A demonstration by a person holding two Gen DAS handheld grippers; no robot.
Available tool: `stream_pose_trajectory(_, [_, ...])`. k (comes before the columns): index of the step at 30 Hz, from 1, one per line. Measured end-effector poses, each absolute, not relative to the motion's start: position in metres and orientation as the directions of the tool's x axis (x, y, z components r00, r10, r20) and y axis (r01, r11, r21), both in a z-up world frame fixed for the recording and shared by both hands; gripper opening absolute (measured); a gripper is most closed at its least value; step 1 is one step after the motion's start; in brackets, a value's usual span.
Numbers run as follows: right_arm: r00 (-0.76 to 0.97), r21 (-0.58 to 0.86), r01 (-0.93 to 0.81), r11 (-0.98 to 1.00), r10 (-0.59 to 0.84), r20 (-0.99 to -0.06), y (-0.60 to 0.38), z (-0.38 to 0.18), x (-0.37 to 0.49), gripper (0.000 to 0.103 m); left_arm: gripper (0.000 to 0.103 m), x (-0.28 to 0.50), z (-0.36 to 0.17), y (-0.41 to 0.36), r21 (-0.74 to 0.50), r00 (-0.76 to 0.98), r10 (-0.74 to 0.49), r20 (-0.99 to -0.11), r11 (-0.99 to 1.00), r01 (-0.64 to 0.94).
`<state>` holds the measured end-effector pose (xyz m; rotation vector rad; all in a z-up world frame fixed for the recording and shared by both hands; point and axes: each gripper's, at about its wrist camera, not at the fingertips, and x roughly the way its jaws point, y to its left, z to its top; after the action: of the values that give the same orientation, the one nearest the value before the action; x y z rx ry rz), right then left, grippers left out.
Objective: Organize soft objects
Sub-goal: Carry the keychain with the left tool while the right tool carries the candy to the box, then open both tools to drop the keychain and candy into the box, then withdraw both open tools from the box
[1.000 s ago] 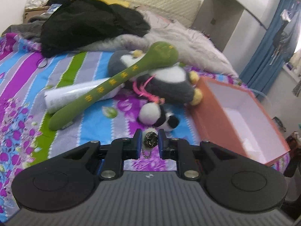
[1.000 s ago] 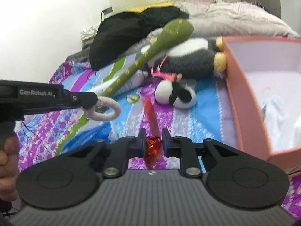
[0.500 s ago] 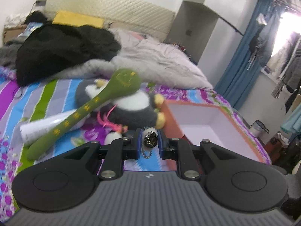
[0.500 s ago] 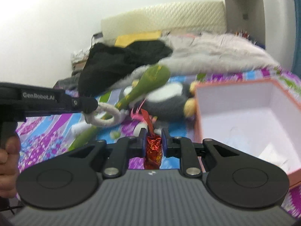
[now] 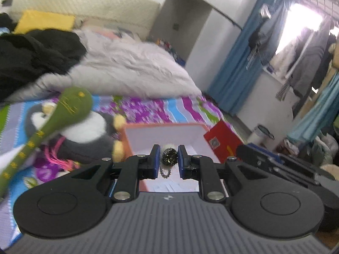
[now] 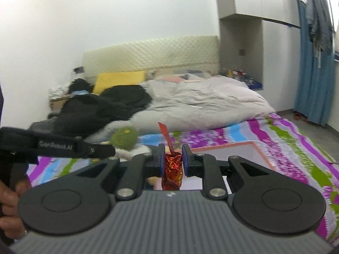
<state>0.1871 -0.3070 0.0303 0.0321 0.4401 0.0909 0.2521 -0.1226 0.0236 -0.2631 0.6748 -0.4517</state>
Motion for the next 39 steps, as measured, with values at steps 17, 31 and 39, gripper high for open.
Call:
stream_pose_trajectory(17, [0.713,0.065,0.12,0.991,-0.041,-0.7,-0.4,-0.065,0.226,0.02,0.021,0.318,-0.062,-0.224,-0.305,0.459,-0.459,-0.76,0.877,0.372])
stream_pose_trajectory(31, [0.645,0.105,0.138,0.985,-0.009,-0.764,-0.412,-0.102,0.226,0.038,0.042,0.327,-0.096,-0.234,-0.282,0.401,-0.416,-0.816,0.893,0.35])
stream_pose_trajectory(39, [0.703,0.11,0.112,0.988,-0.001,-0.712,-0.406,-0.084,0.215,0.045,0.045,0.31,-0.073,-0.229,-0.242,0.469,-0.417,-0.778,0.889,0.389])
